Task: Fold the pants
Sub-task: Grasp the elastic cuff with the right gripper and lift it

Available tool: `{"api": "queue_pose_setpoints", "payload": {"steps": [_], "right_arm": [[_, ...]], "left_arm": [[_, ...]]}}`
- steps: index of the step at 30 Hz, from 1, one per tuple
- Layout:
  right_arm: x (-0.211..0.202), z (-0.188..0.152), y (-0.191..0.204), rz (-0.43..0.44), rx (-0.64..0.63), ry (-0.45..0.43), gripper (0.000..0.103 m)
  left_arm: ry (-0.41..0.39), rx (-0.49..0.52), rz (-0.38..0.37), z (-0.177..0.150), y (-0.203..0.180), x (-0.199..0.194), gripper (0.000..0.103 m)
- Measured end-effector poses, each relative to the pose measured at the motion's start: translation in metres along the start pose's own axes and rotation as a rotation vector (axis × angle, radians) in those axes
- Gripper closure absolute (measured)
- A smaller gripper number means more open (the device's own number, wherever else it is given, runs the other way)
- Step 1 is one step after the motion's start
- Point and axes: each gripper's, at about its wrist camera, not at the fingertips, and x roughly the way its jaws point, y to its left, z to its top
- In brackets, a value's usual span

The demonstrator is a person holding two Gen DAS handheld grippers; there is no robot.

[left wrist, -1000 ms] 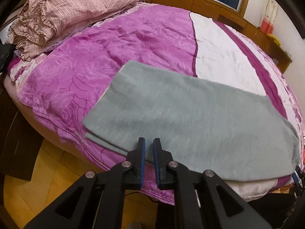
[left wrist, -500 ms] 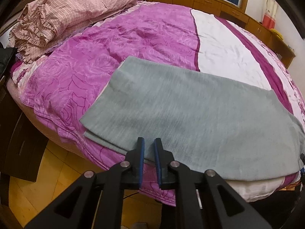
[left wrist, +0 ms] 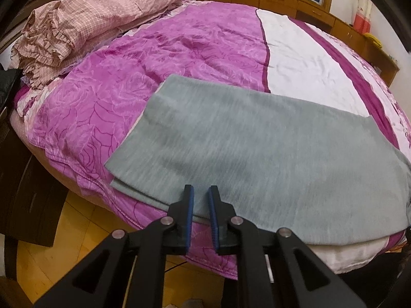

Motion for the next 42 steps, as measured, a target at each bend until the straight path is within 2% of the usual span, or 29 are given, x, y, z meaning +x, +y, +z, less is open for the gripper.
{"api": "queue_pose_setpoints", "payload": {"steps": [4,6,11,12,15,18,20,29,42], "right_arm": [[0.001,-0.001,0.004,-0.005,-0.02,0.003,0.053],[0.001,-0.002,0.006,0.0,-0.037,0.008,0.048],[0.0,-0.003,0.012,-0.033,-0.069,0.008,0.049],[0.0,-0.002,0.014,-0.046,-0.069,0.003,0.055],[-0.004,-0.002,0.015,-0.065,-0.056,-0.013,0.083],[-0.011,-0.001,0.016,-0.051,-0.061,-0.031,0.095],[-0.018,0.0,0.025,-0.058,-0.109,-0.049,0.097],[-0.04,0.004,0.073,-0.062,-0.295,-0.088,0.1],[-0.058,-0.001,0.143,0.053,-0.444,-0.096,0.1]], "left_arm": [[-0.004,-0.006,-0.01,-0.001,0.003,0.0,0.09],[-0.005,-0.009,-0.016,0.0,0.004,-0.001,0.09],[-0.009,-0.024,-0.039,0.0,0.009,-0.004,0.09],[-0.009,-0.026,-0.044,0.0,0.01,-0.005,0.089],[-0.008,-0.035,-0.055,0.001,0.013,-0.01,0.088],[-0.014,-0.031,-0.054,0.002,0.015,-0.015,0.087],[-0.021,-0.022,-0.043,0.003,0.015,-0.02,0.087],[-0.017,-0.007,-0.055,0.006,0.012,-0.035,0.085],[-0.024,-0.001,-0.067,0.006,0.014,-0.047,0.082]]}}
